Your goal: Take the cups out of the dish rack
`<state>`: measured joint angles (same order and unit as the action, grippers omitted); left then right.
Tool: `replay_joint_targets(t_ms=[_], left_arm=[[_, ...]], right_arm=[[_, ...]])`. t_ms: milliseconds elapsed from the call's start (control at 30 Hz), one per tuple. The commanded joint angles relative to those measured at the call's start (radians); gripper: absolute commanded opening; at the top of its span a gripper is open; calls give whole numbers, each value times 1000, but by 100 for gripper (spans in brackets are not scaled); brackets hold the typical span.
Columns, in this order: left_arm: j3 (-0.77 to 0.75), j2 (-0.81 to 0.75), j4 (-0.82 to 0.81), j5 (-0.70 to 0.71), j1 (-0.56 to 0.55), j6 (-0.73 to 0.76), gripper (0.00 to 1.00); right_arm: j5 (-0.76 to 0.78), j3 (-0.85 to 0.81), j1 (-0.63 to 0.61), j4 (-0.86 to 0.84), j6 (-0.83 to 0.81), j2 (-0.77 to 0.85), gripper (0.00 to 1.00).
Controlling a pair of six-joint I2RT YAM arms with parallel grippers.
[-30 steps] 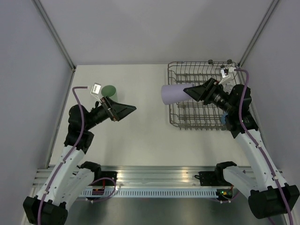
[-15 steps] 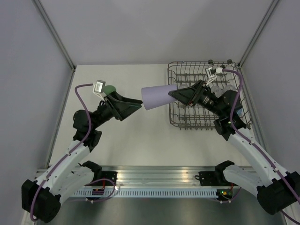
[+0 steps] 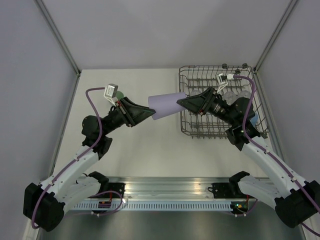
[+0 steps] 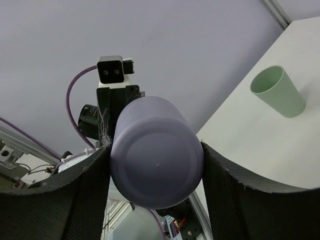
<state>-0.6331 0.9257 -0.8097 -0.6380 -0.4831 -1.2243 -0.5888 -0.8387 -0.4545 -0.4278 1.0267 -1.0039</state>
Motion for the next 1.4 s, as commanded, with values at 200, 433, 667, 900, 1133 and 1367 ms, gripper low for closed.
replay_joint_targets(t_ms=[200,433,667,900,1133,1367], left_arm=[[-111,22,105,-45,-35,98,2],[-204,-7,387,-5,-43,300,2],[-414,2,912,185,-43,613,2],[-704,175,1384,496,-43,899,2],[-1092,511,1780,615,-43,1075,2],[-1381,792,1988,756,-34,1122,2]], right_arm=[[17,4,-7,-34,-39,5,37],[58,-5,-6,75,-123,28,81],[367,-83,-7,458,-331,65,98],[518,-146,-4,662,-470,113,98],[567,-206,-4,813,-560,152,98],[635,-224,-6,916,-626,206,98]])
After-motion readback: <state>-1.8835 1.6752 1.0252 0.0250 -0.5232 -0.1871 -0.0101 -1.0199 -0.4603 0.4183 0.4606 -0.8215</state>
